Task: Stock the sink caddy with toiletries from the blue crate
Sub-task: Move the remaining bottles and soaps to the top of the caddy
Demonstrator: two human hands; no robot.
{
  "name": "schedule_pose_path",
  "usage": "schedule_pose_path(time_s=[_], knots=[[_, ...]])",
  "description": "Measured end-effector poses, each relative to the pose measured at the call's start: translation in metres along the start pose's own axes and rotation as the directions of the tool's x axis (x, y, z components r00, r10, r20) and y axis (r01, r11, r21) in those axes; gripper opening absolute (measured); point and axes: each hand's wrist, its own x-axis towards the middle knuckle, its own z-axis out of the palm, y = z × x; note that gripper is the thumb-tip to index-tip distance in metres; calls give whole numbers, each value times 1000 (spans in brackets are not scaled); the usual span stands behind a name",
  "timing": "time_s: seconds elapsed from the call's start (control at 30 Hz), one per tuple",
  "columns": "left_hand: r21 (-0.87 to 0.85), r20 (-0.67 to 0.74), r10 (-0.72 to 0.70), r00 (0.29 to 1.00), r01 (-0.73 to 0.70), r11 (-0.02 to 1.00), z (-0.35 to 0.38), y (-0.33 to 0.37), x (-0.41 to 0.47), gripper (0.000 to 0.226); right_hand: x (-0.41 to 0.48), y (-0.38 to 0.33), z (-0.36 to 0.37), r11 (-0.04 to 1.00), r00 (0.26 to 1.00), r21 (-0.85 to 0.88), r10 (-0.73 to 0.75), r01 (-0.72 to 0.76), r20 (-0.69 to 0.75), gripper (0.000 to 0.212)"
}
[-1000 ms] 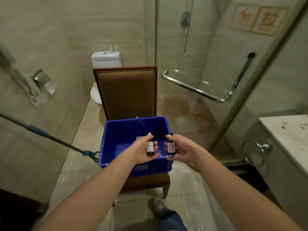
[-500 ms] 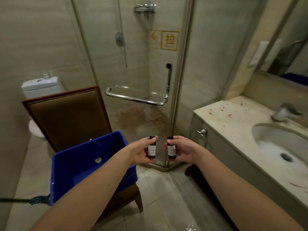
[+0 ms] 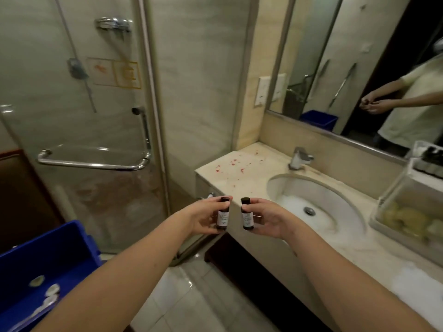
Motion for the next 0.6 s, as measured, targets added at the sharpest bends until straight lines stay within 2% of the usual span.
schedule_pose_path(time_s=[0.17, 0.33, 0.6], knots=[[36, 91, 33, 995, -37, 999, 64, 20, 29, 19, -13, -16, -72, 999, 998, 7, -45, 45, -37, 31], [139, 188, 69, 980, -97, 986, 118, 42, 51, 23, -26, -29, -127, 995, 991, 34, -87, 91, -102, 32], [215, 446, 104, 889, -220, 951, 193, 76, 92, 25, -46, -46, -203, 975, 963, 135, -141, 175, -229, 30]])
